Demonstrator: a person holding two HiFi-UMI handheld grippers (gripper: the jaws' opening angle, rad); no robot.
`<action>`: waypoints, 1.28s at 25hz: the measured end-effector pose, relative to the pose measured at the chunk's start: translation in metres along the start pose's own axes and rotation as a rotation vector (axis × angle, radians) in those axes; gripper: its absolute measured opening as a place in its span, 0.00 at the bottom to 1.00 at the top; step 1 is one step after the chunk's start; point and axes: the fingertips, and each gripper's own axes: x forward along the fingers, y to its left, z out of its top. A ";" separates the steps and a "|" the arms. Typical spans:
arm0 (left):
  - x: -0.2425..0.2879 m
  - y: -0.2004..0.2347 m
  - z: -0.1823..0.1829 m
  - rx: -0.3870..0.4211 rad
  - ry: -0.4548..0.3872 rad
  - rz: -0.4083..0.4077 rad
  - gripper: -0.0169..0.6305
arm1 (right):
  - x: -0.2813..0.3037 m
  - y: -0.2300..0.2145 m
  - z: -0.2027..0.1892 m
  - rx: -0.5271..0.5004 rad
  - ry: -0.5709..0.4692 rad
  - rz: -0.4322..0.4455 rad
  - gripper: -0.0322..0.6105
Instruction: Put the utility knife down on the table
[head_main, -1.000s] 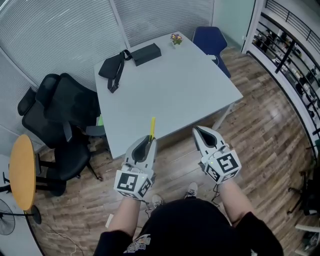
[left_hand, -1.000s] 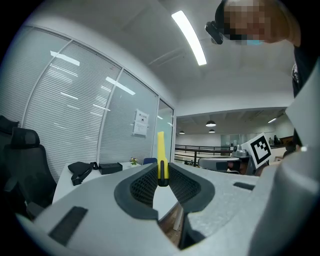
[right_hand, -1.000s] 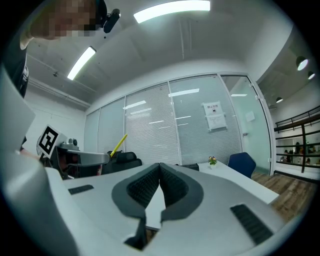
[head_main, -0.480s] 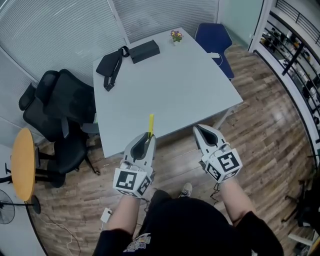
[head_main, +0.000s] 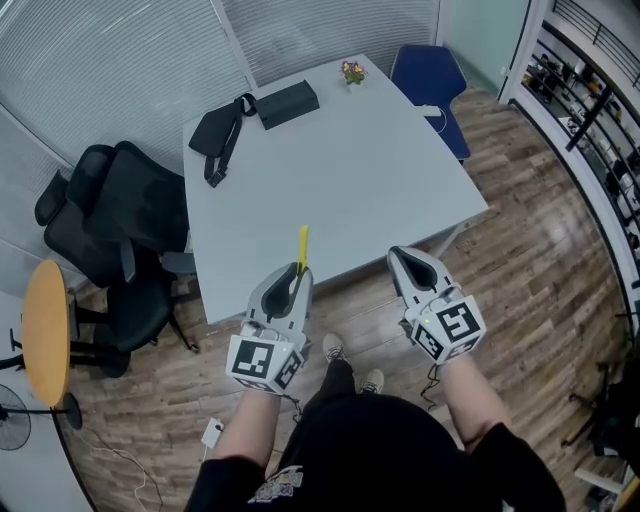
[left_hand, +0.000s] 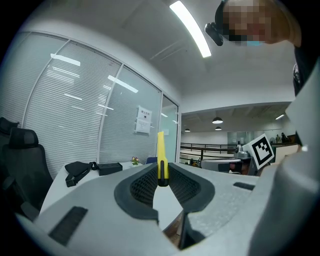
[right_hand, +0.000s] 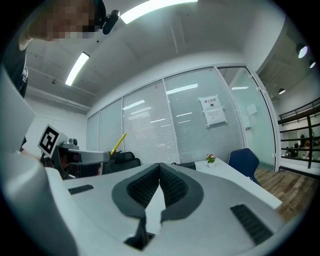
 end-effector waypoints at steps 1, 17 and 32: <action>0.003 0.004 -0.001 -0.004 -0.001 -0.003 0.13 | 0.003 -0.001 0.000 -0.002 0.001 -0.005 0.06; 0.045 0.091 0.011 -0.022 -0.034 -0.064 0.13 | 0.090 -0.005 0.016 -0.039 -0.005 -0.072 0.06; 0.063 0.145 0.014 -0.011 -0.029 -0.084 0.13 | 0.153 0.005 0.022 -0.065 -0.002 -0.064 0.06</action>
